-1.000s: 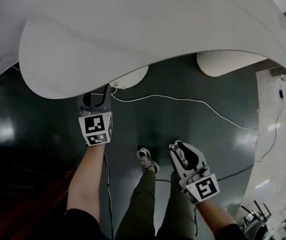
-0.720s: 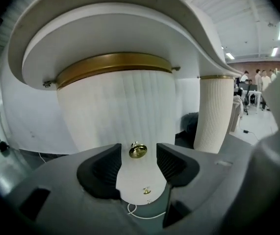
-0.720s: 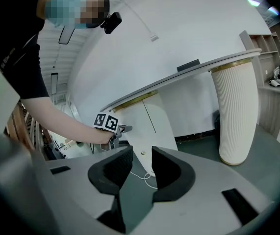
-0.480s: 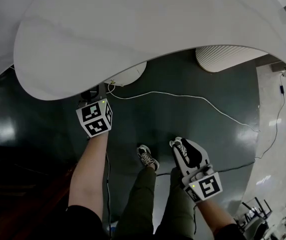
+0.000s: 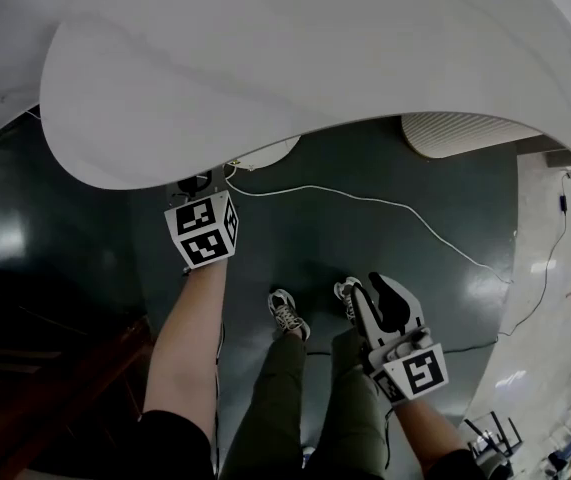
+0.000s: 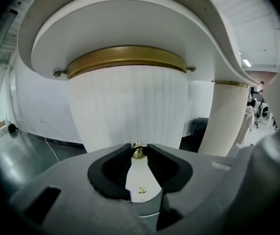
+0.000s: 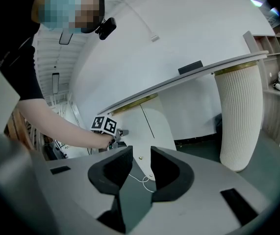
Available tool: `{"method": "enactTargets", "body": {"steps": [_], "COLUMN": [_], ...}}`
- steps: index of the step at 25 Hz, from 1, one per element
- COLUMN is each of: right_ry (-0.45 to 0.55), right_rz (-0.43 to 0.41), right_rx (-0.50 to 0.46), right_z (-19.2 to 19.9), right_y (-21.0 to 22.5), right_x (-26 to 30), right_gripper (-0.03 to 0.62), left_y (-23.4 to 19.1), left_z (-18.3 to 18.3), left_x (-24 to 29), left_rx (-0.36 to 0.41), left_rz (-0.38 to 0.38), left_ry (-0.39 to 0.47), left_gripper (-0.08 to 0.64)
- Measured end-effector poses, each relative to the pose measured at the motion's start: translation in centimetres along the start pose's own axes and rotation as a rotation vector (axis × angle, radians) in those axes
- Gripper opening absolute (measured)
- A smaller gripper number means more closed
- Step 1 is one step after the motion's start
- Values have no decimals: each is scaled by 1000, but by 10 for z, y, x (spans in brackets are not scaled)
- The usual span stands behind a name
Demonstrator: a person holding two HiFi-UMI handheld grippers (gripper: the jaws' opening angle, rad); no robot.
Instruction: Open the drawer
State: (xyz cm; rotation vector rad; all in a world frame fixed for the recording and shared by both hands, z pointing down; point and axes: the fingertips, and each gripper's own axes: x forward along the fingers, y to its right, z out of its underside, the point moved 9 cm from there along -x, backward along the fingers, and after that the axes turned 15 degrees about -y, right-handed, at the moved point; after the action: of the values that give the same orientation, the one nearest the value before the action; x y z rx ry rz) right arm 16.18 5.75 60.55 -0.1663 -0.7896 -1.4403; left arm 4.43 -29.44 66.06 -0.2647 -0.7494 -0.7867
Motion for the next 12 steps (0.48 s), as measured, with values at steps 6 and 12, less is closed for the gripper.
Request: {"method": "enactTargets", "body": {"steps": [6,12], "right_ry": [-18,-33], "right_rz": [-39,-65], "right_rx": [-41,-66], "right_z": [-13,-30], "right_y": [-2,2], "right_x": [6,11], "right_gripper": [113,112], "left_y": [0,6], "left_z": [-2,6], "left_x": [0,-10], "left_rx": [-26,-49], "left_rz": [13,9], "left_ry": [-4,10], "left_gripper": [103,101]}}
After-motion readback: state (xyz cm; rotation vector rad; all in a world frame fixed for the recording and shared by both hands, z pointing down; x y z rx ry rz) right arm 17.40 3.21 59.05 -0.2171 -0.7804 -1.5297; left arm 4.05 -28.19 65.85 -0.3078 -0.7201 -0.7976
